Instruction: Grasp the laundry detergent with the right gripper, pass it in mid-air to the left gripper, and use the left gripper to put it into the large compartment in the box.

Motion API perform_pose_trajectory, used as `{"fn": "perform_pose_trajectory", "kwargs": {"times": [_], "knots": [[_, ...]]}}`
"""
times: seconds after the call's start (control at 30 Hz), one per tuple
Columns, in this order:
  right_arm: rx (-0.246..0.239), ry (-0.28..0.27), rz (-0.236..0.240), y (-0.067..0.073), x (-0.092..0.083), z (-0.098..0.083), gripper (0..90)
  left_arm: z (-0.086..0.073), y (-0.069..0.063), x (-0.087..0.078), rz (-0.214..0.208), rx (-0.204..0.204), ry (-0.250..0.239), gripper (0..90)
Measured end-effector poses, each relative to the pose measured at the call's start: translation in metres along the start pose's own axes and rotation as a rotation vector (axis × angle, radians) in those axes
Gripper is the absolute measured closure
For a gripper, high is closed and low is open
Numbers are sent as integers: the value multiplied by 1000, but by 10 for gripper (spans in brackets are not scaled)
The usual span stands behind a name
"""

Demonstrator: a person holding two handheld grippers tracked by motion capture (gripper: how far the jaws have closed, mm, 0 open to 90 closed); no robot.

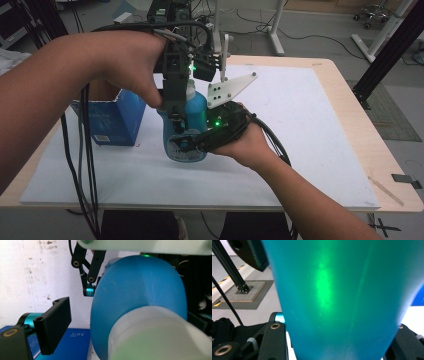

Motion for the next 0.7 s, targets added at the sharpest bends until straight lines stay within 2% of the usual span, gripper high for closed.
{"fn": "perform_pose_trajectory", "kwargs": {"times": [0.07, 0.23, 0.7], "knots": [[-2, -3, -1, 0, 0, 0, 461, 0, 0, -1, 8, 9, 2, 134], [0, -4, -1, -1, 0, 0, 461, 2, -1, -1, -3, 12, 7, 182], [-5, -9, -5, 0, 1, 0, 461, 3, -3, 0, 1, 16, 17, 246]]}}
Point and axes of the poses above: each handheld gripper's, and its own axes: x roughly forward along the jaws, z roughly out of its top, y roughly to its left, the point moved 2 cm from there along x, roughly forward along the jaws, and after that the axes turned 15 degrees about -z, right-handed, at the moved point
